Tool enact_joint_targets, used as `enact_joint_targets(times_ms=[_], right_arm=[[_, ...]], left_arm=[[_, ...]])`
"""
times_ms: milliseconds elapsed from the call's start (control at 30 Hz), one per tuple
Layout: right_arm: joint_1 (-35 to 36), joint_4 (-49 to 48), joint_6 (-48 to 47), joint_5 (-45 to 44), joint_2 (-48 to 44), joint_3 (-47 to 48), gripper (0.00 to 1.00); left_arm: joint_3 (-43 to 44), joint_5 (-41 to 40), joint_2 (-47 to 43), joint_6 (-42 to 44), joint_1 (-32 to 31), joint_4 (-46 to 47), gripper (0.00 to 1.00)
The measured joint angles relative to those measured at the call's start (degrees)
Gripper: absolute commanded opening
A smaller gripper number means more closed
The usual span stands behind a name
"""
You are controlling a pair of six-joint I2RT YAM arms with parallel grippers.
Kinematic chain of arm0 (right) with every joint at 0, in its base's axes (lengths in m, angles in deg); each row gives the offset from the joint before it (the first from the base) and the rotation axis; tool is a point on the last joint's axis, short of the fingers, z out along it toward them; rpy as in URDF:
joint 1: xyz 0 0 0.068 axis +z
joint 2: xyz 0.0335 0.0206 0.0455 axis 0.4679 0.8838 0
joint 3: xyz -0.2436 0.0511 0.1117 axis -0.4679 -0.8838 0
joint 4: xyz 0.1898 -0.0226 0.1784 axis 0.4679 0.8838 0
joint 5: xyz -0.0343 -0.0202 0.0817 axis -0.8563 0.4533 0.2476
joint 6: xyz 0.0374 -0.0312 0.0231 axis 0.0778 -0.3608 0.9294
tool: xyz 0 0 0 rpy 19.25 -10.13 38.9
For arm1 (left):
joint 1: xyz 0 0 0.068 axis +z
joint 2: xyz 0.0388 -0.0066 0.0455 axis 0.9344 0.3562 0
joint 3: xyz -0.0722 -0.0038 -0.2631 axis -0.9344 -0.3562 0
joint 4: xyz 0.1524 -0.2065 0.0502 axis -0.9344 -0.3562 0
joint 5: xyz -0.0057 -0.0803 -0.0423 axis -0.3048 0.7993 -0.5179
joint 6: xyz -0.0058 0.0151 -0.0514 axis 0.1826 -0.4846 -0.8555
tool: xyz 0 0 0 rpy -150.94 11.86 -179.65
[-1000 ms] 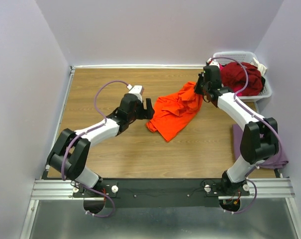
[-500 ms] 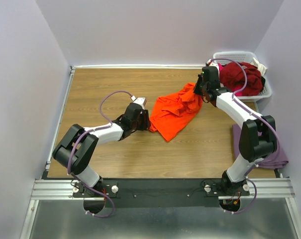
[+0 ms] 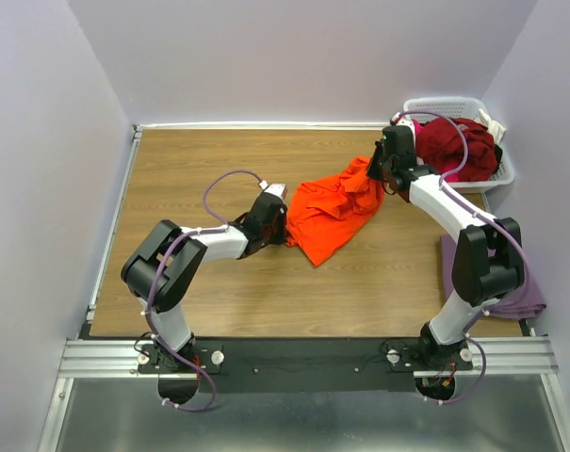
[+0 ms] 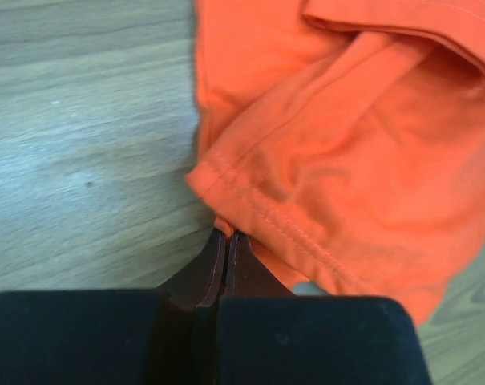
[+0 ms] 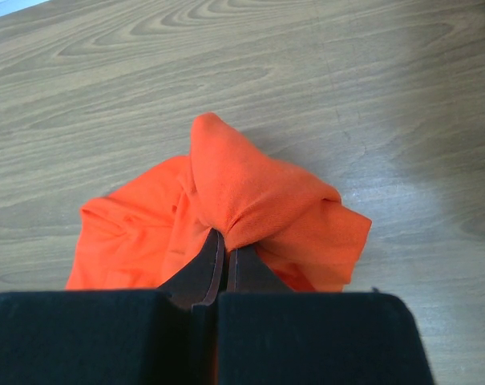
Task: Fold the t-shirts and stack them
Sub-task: Flatten out the tshirt
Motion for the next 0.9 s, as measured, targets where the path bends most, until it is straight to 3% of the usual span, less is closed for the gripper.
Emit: enact_joint_targets(times_ms=[200,400,633,900], right_arm=[[-0.02,0.17,-0.35,-0.17,-1.77,-1.51,0.01],[-0.17,1.64,-1.18,-2.16,-8.37,-1.90,0.01],[-0.48,1.81,-3.19,-4.04,-14.84,-0.94,0.01],[-0.48,2.12,-7.61,-6.01,-19.43,3.15,0.01]], left_arm=[[1.36,-7.93,-3.82,-1.70,0.07,-8.33,0.00],[10.38,-22.29,-18.75,-2.80,3.06,-20.72,0.00],[21.00,-31.10,-30.60,-0.22,10.36,-23.28,0.00],[26.32,-36.65,-34.25,4.35,11.08,-24.61,0.00]])
